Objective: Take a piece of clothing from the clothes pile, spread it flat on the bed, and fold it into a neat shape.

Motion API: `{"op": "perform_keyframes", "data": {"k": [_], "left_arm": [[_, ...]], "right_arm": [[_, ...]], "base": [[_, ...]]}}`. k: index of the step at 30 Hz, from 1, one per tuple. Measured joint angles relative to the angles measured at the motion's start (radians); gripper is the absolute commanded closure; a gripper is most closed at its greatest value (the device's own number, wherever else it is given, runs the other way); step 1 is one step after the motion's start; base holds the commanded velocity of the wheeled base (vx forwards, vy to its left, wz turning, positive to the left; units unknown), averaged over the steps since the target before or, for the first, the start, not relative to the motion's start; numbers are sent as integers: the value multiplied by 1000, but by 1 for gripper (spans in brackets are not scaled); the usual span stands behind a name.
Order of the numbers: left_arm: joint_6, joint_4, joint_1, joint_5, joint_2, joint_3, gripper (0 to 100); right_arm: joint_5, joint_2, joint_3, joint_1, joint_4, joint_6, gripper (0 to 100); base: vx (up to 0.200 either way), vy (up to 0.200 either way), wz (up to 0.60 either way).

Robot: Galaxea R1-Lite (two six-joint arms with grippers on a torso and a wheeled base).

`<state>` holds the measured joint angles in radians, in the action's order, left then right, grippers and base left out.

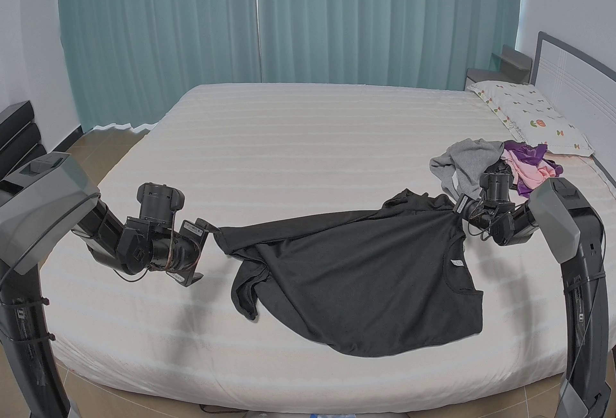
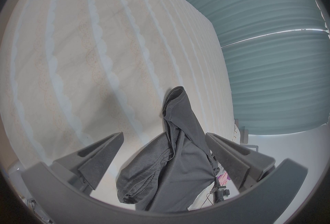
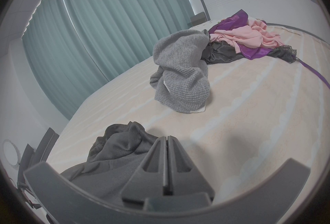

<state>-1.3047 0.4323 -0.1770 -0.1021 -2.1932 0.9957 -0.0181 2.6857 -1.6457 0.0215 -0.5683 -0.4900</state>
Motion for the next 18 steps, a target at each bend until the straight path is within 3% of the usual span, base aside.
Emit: {"op": "perform_keyframes", "data": {"k": [1, 10, 18], "left_arm": [[0, 0, 0, 0, 0, 0, 0], [4, 0, -2, -12, 3, -16, 0], [37, 1, -10, -70, 20, -59, 0]], "right_arm": [[0, 3, -5, 2, 1, -4, 0], [29, -20, 20, 9, 4, -126, 0], [127, -155, 237, 11, -8, -204, 0]], "base": [[0, 0, 0], [0, 0, 0], [0, 0, 0]]}}
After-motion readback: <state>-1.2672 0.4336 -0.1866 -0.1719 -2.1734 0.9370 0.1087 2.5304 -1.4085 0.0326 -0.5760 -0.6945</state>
